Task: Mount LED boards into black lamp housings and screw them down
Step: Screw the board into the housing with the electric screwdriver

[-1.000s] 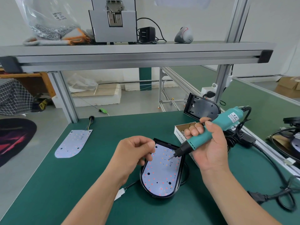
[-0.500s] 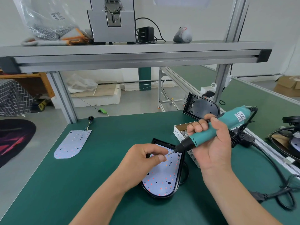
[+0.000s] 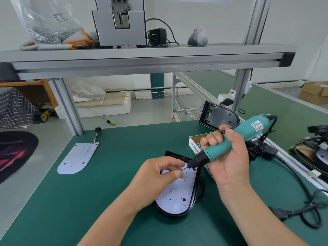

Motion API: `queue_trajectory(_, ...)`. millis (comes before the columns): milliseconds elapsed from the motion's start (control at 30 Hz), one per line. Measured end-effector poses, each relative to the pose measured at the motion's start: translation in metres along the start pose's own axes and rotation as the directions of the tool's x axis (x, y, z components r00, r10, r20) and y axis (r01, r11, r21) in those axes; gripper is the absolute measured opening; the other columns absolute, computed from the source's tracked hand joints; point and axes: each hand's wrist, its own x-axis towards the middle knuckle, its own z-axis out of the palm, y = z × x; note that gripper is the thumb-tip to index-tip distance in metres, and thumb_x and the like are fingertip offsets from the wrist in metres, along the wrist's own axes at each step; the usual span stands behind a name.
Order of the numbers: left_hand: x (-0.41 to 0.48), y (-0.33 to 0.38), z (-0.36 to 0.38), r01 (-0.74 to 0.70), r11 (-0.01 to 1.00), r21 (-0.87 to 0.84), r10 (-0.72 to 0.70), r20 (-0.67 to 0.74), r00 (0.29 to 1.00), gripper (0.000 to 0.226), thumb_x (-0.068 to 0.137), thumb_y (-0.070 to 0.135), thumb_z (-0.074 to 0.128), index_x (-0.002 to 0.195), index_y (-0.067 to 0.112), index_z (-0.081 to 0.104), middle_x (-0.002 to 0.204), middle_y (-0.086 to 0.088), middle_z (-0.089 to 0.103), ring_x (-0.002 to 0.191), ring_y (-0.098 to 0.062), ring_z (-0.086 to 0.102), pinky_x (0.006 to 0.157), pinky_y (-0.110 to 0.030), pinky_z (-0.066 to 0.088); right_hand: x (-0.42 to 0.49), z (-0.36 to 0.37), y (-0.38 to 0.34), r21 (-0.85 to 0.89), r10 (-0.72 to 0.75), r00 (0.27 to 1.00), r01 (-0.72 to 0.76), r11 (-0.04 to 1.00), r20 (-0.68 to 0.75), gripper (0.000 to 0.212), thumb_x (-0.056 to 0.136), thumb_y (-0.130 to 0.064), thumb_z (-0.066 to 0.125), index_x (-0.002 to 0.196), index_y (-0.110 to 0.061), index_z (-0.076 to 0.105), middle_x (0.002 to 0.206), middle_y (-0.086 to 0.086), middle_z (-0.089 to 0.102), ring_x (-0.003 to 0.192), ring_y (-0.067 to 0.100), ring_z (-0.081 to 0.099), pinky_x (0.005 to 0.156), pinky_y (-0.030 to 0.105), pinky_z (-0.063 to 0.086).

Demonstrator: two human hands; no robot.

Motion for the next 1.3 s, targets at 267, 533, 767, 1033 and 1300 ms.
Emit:
queue_trajectory(267,-0.0005,0.002,0.0003,0.021,1.0,0.004,-0.021,-0.002,1.0,0.024,0.091,0.039,0.067,0.108,0.055,0.072,0.101,0.017,0.081,0.103,-0.015,0.075,0.077,-0.027,0.051,-0.0006,-0.0001,-0.0003,-0.018,0.003,0.998,-0.002,1.0,0.066,0.006,0.096,-0.016,0.057,0.096,-0.017,0.063,0.072,-0.001,0.049,0.066,0.016,0.05,0.076,0.033,0.051)
queue_trajectory(533,0.0002,0.002,0.0004,0.006,0.999,0.034,-0.007,0.014,1.0,0.023,0.094,0.039,0.062,0.107,0.055,0.072,0.099,0.017,0.081,0.101,-0.027,0.072,0.073,-0.03,0.049,-0.0015,0.0007,-0.0013,-0.015,0.002,0.997,-0.001,1.0,0.072,0.007,0.096,-0.016,0.056,0.095,-0.016,0.063,0.071,-0.001,0.049,0.066,0.017,0.049,0.077,0.033,0.051)
queue_trajectory(767,0.0,0.0003,0.0001,-0.003,1.0,0.031,0.003,0.013,1.0,0.023,0.094,0.036,0.063,0.108,0.052,0.072,0.1,0.016,0.081,0.099,-0.015,0.074,0.073,-0.02,0.047,-0.0023,0.0012,-0.0012,-0.019,0.008,0.997,-0.007,1.0,0.073,0.009,0.097,-0.016,0.054,0.095,-0.016,0.063,0.07,-0.001,0.049,0.065,0.016,0.049,0.076,0.033,0.051)
queue_trajectory(1033,0.0026,-0.0046,0.0007,-0.012,1.0,0.022,0.013,-0.057,0.998,0.021,0.091,0.033,0.074,0.103,0.049,0.075,0.099,0.015,0.081,0.101,-0.006,0.075,0.095,-0.036,0.056,-0.0021,0.0031,0.002,-0.048,0.021,0.999,-0.019,0.999,0.032,0.002,0.099,-0.018,0.059,0.097,-0.018,0.061,0.074,-0.002,0.048,0.067,0.015,0.051,0.076,0.033,0.053)
queue_trajectory(1300,0.0013,-0.0051,0.0044,0.013,0.995,0.099,-0.001,-0.113,0.994,0.03,0.097,0.029,0.074,0.101,0.058,0.073,0.098,0.025,0.078,0.096,0.002,0.073,0.09,-0.04,0.061,-0.0033,0.0072,0.0058,-0.106,-0.001,1.0,0.0,0.994,-0.007,0.008,0.098,-0.022,0.064,0.1,-0.017,0.058,0.074,-0.001,0.048,0.067,0.016,0.052,0.076,0.033,0.054)
